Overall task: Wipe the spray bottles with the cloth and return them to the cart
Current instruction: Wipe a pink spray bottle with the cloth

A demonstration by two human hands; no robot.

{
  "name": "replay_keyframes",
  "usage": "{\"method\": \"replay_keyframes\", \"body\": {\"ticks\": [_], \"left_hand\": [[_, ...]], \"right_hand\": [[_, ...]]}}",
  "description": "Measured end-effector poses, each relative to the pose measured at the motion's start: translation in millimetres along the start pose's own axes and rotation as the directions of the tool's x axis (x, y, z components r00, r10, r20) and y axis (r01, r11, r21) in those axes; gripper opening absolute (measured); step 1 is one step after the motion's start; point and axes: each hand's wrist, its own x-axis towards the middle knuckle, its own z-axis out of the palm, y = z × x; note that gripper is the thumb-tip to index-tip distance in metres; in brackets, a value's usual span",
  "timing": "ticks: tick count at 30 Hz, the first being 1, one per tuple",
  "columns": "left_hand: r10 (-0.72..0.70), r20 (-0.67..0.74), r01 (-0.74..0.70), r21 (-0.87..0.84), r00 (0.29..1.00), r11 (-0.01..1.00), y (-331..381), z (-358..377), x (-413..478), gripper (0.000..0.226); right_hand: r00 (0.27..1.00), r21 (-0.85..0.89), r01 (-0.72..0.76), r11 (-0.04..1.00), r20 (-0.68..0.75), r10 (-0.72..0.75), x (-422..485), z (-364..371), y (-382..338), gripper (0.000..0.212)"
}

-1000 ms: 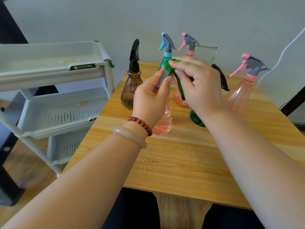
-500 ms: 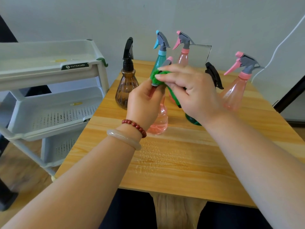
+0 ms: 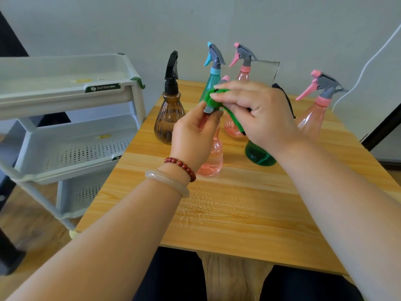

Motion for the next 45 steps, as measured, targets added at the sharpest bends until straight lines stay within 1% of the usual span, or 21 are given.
{"method": "replay_keyframes", "body": {"ticks": [2,3,4,6,9,11,14,16,20,23,26,27,29,31,34,35,37,39,40,43,45], "left_hand": [[-0.003,0.006,0.003,-0.026,1.0,1.0,-1,-1,0,0.021],[0.0,0.004,0.0,-0.028,1.0,1.0,-1,-1,-1,0.022],[0.001,0.004,-0.001,-0.027,1.0,1.0,0,-2,-1,0.019],[-0.003,-0.002,0.002,-0.018,1.0,1.0,0,-2,-2,0.01],[-0.008,0.0,0.008,-0.007,1.0,1.0,2,-1,-3,0.01],[-0.025,0.021,0.025,-0.022,0.999,0.999,2,-1,-3,0.012],[-0.031,0.045,0.032,-0.037,0.999,0.999,2,-3,-3,0.018],[-0.033,0.055,0.035,-0.039,0.998,0.999,2,-5,-4,0.01],[-0.038,0.068,0.036,0.03,0.997,0.999,-3,-3,-9,0.003],[-0.018,0.072,0.014,0.06,0.997,0.998,-8,-3,-11,0.01],[-0.016,0.084,0.011,0.053,0.996,0.999,-9,-4,-8,0.025],[-0.017,0.087,0.013,0.05,0.996,0.999,-9,-4,-7,0.027],[-0.017,0.083,0.013,0.052,0.996,0.999,-9,-4,-8,0.016],[-0.017,0.07,0.012,0.068,0.997,0.998,-9,-4,-9,0.005],[-0.019,0.066,0.015,0.068,0.998,0.998,-9,-2,-9,0.005],[-0.017,0.07,0.013,0.066,0.997,0.998,-9,-3,-9,0.01],[-0.018,0.089,0.014,0.046,0.996,0.999,-10,-3,-8,0.024],[-0.016,0.096,0.013,0.025,0.995,1.0,-10,-4,-8,0.03],[-0.011,0.094,0.009,0.026,0.996,1.0,-10,-5,-8,0.027],[-0.011,0.07,0.008,0.05,0.997,0.999,-10,-4,-8,0.007],[-0.014,0.073,0.01,0.058,0.997,0.998,-10,-4,-8,0.006]], "right_hand": [[0.996,0.009,-0.067,0.998,-0.051,0.067,3,2,-1,0.023],[0.994,0.014,-0.084,0.996,-0.065,0.085,2,4,-2,0.024],[0.995,0.012,-0.079,0.997,-0.063,0.08,0,6,-4,0.024],[0.999,-0.002,-0.014,1.0,-0.036,0.014,-7,7,-7,0.023],[0.998,-0.065,0.07,0.995,0.0,-0.07,-8,4,-5,0.023],[0.999,-0.09,0.043,0.995,-0.004,-0.044,-3,3,-1,0.024],[1.0,-0.08,0.004,0.997,-0.018,-0.005,-2,6,-2,0.025],[0.999,-0.086,0.048,0.995,-0.004,-0.048,-7,7,-6,0.025],[0.989,-0.117,0.15,0.982,0.027,-0.148,-12,5,-9,0.024],[0.978,-0.158,0.204,0.966,0.074,-0.194,-8,2,-5,0.026],[0.989,-0.22,0.145,0.965,0.045,-0.139,0,3,0,0.028],[0.992,-0.223,0.123,0.967,0.022,-0.121,0,5,-1,0.027],[0.993,-0.195,0.12,0.973,0.0,-0.122,-6,9,-7,0.026],[0.989,-0.161,0.147,0.976,0.009,-0.148,-12,9,-13,0.025],[0.982,-0.162,0.186,0.969,0.052,-0.18,-12,6,-9,0.026],[0.983,-0.179,0.183,0.967,0.056,-0.176,-8,5,-5,0.026],[0.992,-0.226,0.125,0.966,0.027,-0.122,0,4,2,0.028],[0.997,-0.224,0.075,0.972,-0.003,-0.078,3,6,1,0.028],[0.996,-0.207,0.084,0.975,0.0,-0.086,1,7,-2,0.027],[0.989,-0.158,0.147,0.976,0.019,-0.145,-12,9,-12,0.025],[0.988,-0.163,0.152,0.975,0.016,-0.152,-13,8,-11,0.025]]}}
